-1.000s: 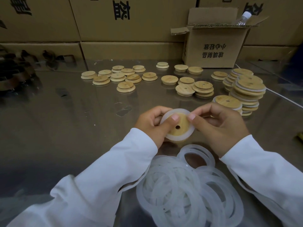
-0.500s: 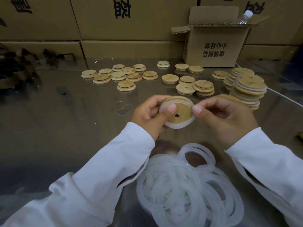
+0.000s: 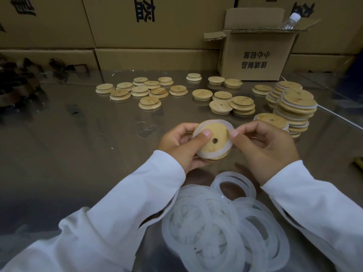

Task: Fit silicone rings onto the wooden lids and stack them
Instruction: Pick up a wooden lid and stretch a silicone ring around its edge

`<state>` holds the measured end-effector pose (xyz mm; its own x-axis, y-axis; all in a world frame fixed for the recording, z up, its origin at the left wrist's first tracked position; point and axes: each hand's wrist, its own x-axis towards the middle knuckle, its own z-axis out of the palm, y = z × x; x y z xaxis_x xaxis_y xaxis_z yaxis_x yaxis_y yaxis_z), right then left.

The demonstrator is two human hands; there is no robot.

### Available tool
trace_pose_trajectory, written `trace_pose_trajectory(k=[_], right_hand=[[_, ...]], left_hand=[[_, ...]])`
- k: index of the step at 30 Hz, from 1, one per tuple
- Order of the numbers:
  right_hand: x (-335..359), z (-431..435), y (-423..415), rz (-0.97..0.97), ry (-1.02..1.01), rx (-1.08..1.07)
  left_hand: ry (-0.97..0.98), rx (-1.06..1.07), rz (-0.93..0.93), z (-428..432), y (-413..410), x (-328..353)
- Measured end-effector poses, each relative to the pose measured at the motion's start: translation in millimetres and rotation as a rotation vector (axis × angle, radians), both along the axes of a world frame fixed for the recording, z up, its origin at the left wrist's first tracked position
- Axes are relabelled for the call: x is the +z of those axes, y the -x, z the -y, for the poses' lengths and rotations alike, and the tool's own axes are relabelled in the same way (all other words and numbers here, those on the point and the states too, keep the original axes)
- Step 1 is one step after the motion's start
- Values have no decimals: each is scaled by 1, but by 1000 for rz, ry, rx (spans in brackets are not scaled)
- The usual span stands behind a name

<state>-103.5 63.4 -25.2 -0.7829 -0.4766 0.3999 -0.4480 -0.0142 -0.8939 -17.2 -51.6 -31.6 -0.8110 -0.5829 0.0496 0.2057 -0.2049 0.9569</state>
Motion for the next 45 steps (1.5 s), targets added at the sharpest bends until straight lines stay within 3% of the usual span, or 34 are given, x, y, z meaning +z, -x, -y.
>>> trace_pose_trajectory(k=[9,20,31,37,45], right_hand=[[1,-3,-2,-103,-134,67],[10,-9,4,-200,-163,38],[-1,-5,-4,-105,-109,39],[-2,-5,-1,-133,-171,-10],[1,-4,1,-216,-234,46]], left_hand=[[296,3,65,-1,-4,-1],[293,10,0,2,-4,5],[165,123,46,0,-5,2],[148,29,113,-1,-4,0],[314,7,107,-1,-4,1]])
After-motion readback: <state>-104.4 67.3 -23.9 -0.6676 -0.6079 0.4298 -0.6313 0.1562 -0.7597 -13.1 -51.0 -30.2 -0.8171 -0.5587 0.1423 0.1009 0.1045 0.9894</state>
